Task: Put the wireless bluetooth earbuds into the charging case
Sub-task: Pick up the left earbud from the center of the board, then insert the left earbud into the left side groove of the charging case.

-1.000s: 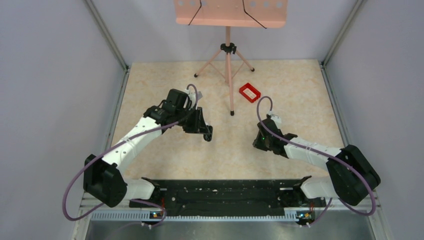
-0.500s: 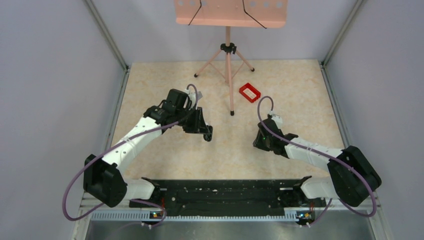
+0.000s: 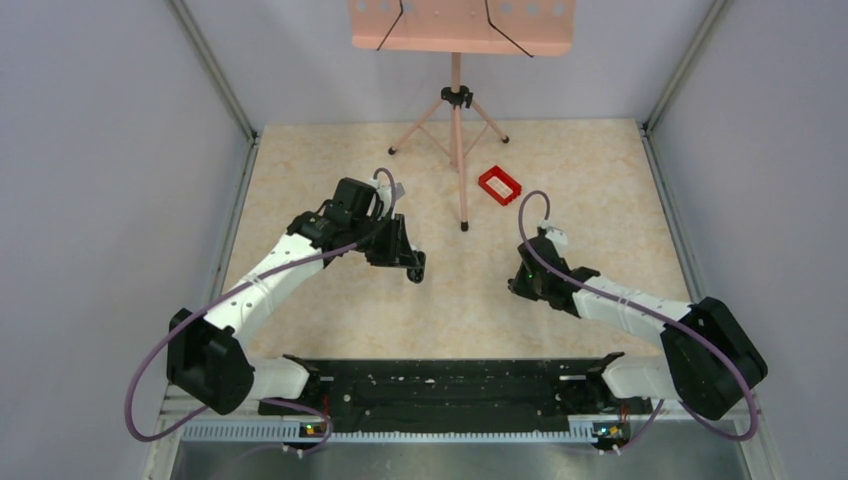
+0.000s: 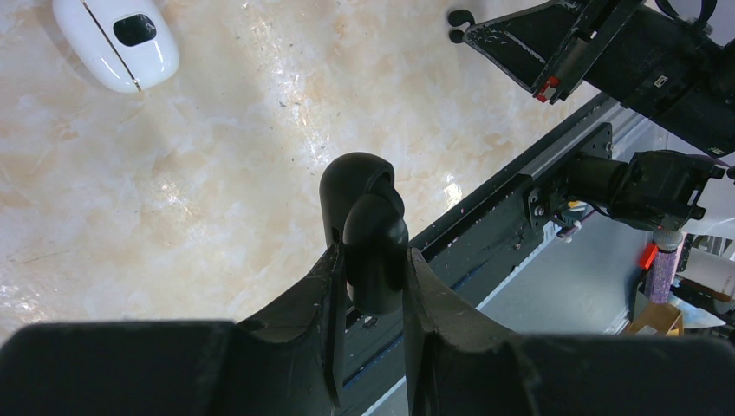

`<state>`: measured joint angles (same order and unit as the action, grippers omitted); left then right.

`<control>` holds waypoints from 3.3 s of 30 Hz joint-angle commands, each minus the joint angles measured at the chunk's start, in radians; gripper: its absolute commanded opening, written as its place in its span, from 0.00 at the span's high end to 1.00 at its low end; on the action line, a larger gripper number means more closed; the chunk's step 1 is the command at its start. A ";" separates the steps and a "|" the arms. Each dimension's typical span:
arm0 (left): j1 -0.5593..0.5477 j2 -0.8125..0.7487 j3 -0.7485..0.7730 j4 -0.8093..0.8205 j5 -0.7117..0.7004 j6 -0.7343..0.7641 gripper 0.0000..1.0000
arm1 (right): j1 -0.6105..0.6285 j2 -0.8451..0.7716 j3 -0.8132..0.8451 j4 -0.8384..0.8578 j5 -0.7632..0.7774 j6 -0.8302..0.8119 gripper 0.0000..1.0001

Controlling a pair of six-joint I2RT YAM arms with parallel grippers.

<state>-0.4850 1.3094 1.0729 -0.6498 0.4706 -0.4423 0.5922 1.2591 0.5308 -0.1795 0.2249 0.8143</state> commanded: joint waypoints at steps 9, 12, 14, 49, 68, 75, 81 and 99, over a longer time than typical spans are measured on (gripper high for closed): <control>0.004 -0.043 -0.029 0.069 0.025 0.018 1.00 | -0.011 -0.229 -0.035 0.115 -0.142 -0.059 1.00; 0.004 -0.064 -0.051 0.141 0.049 0.014 1.00 | -0.008 -0.341 -0.028 0.109 -0.216 -0.071 1.00; 0.005 -0.079 -0.066 0.186 0.056 0.005 1.00 | 0.002 -0.387 0.006 0.066 -0.249 -0.083 1.00; 0.003 -0.191 -0.128 0.354 0.013 -0.067 1.00 | 0.272 -0.029 0.373 0.159 -0.347 0.036 1.00; 0.004 -0.192 -0.133 0.347 0.029 -0.074 1.00 | 0.272 0.023 0.367 0.250 -0.317 0.085 1.00; 0.005 -0.192 -0.130 0.353 0.025 -0.100 1.00 | 0.278 0.034 0.342 0.250 -0.257 0.110 1.00; 0.004 -0.180 -0.124 0.355 0.031 -0.121 1.00 | 0.311 0.033 0.341 0.220 -0.169 0.104 1.00; 0.005 -0.179 -0.120 0.346 0.030 -0.118 1.00 | 0.426 0.138 0.542 -0.047 0.059 0.098 1.00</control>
<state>-0.4732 1.1484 0.9257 -0.3405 0.4500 -0.5507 0.9901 1.3632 0.9977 -0.1654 0.2104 0.9176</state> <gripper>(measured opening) 0.291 0.010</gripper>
